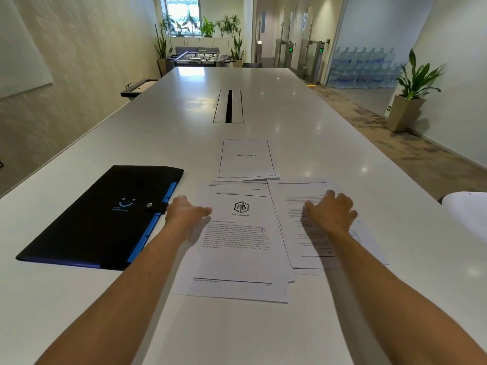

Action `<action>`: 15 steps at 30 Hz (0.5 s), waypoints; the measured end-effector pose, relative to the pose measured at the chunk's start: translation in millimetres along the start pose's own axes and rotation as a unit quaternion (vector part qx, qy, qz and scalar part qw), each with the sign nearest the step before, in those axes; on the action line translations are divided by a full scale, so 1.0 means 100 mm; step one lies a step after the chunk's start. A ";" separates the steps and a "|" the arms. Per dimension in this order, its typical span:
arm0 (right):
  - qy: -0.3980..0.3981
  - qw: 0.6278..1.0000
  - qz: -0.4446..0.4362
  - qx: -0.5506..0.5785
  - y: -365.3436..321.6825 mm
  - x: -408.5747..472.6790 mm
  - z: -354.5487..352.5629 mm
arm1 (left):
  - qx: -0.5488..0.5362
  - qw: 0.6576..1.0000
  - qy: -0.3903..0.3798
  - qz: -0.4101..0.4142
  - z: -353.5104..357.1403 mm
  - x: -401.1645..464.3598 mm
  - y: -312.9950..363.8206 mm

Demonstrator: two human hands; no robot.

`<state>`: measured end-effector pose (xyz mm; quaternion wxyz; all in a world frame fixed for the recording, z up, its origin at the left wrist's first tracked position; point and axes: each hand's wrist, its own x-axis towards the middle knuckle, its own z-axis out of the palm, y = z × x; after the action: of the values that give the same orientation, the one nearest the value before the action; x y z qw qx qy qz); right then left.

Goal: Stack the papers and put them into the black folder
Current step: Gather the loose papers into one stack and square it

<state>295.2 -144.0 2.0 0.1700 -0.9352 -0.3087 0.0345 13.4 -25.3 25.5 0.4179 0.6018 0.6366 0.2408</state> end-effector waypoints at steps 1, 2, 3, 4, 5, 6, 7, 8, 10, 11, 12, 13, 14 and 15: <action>-0.012 0.999 0.029 -0.012 0.07 0.03 -0.04 | 0.008 1.000 -0.007 -0.004 0.00 0.00 0.02; -0.024 0.998 0.054 -0.018 0.13 0.05 -0.07 | 0.018 1.000 -0.011 -0.006 -0.01 -0.01 0.03; -0.034 0.997 0.074 -0.019 0.18 0.07 -0.10 | 0.029 0.999 -0.017 -0.007 -0.01 -0.01 0.04; -0.041 0.995 0.088 -0.019 0.21 0.08 -0.12 | 0.041 0.999 -0.022 -0.006 -0.01 0.00 0.05; -0.045 0.994 0.095 -0.020 0.23 0.08 -0.15 | 0.055 0.998 -0.027 -0.001 -0.01 0.00 0.06; -0.045 0.994 0.099 -0.022 0.24 0.09 -0.17 | 0.072 0.997 -0.031 0.004 -0.01 0.00 0.08; -0.044 0.994 0.100 -0.024 0.25 0.10 -0.19 | 0.089 0.995 -0.035 0.007 -0.01 -0.01 0.10; -0.045 0.994 0.100 -0.024 0.25 0.10 -0.21 | 0.105 0.994 -0.038 0.008 0.00 0.00 0.12; -0.053 0.994 0.100 -0.008 0.27 0.12 -0.23 | 0.134 0.990 -0.036 0.007 0.01 0.01 0.14; -0.060 0.993 0.101 0.006 0.27 0.13 -0.24 | 0.147 0.989 -0.033 0.007 0.02 -0.01 0.15; -0.066 0.992 0.101 0.023 0.28 0.15 -0.25 | 0.162 0.986 -0.030 0.007 0.03 -0.02 0.15; -0.073 0.991 0.100 0.044 0.27 0.16 -0.26 | 0.179 0.983 -0.030 0.007 0.04 -0.03 0.14; -0.077 0.991 0.095 0.060 0.27 0.17 -0.28 | 0.197 0.980 -0.027 0.011 0.06 -0.04 0.12; -0.083 0.990 0.087 0.070 0.27 0.17 -0.30 | 0.216 0.976 -0.019 0.020 0.08 -0.05 0.10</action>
<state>329.3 -162.7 22.0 0.2051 -0.9382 -0.2360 0.1482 25.0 -29.9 30.0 0.2851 0.6951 0.6531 0.0948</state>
